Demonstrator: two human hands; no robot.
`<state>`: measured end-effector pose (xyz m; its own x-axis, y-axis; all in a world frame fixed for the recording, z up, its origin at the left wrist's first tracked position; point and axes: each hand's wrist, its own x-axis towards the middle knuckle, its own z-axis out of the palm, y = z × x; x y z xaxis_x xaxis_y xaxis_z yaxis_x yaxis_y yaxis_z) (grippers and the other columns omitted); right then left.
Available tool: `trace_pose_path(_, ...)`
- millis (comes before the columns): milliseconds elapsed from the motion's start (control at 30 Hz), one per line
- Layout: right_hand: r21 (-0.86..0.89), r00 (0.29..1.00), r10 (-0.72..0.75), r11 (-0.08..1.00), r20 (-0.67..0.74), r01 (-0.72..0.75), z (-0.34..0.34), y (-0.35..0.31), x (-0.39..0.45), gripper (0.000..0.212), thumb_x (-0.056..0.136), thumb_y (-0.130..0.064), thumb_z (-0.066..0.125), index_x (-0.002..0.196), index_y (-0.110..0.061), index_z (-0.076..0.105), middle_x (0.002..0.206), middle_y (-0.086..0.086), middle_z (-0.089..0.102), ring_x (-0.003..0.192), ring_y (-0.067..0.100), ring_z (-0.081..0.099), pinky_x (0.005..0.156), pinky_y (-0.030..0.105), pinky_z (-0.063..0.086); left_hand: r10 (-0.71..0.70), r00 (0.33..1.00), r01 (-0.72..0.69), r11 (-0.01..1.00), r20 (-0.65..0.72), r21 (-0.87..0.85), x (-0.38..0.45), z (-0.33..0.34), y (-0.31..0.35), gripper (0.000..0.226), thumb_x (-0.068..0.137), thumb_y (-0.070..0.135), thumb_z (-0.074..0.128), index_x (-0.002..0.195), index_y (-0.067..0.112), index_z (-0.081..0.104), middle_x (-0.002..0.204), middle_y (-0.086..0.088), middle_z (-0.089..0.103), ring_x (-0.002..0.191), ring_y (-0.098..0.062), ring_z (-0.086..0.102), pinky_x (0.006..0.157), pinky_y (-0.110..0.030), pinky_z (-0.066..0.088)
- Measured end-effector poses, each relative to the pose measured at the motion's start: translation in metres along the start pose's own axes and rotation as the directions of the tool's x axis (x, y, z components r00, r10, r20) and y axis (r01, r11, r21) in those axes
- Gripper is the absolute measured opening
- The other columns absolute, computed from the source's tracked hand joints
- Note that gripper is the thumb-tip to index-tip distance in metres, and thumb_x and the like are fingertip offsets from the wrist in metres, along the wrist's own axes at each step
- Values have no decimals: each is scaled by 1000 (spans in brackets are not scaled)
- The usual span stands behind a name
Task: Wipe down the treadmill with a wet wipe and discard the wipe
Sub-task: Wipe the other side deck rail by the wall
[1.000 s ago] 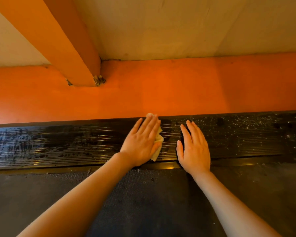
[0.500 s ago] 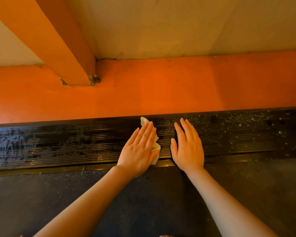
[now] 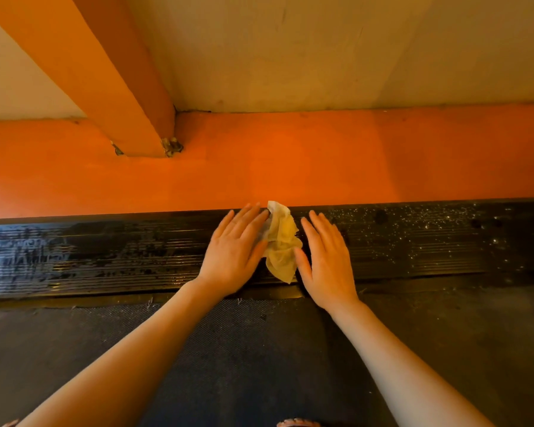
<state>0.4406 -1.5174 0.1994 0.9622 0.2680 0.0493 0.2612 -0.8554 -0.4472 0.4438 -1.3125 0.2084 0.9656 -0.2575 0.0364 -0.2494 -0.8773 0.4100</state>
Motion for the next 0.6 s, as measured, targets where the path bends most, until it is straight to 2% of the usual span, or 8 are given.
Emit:
trace_pose_path(133,-78,971,-171,979,165,186,7,-18,18,71,101,-55,29,157,-13,15,165,3,7,152,17,-2,122,36,1,-107,994,110,988,-29,109,-7,-5,-26,58,100,43,25,149,13,38,159,-6,29,148,-16,16,122,-35,6)
trace_pose_path(233,-92,945,-209,967,252,239,14,-18,24,71,101,-53,34,157,-14,15,164,1,2,152,14,-6,124,37,3,-96,995,95,983,0,154,-11,-3,-32,60,100,44,24,150,12,36,159,-7,26,148,-17,14,121,-36,6)
trace_pose_path(367,-66,969,-185,978,166,198,15,-17,13,63,100,-49,34,148,-9,40,158,7,33,148,20,24,119,37,24,-87,996,86,981,2,175,-14,0,-33,60,101,46,24,149,13,36,159,-6,26,149,-17,13,120,-36,8)
trace_pose_path(433,-64,979,-181,980,89,187,13,-17,0,54,98,-42,45,139,-8,54,148,9,49,140,23,41,113,38,37,-92,996,90,979,1,183,-13,1,-33,59,101,46,24,149,14,36,159,-6,26,148,-16,12,120,-36,8)
trace_pose_path(500,-58,985,-171,984,-9,170,12,-15,-10,42,92,-33,58,126,-8,65,133,8,62,124,24,55,100,37,48,-95,995,93,978,3,187,-13,1,-32,59,100,45,24,149,14,36,159,-6,27,148,-17,13,120,-36,9)
trace_pose_path(600,7,988,-96,995,-122,97,11,-16,-15,32,83,-20,76,112,-8,72,112,7,68,102,22,60,81,34,53,-99,995,96,977,7,190,-12,1,-31,60,100,45,23,148,13,38,158,-7,29,148,-21,18,120,-39,12)
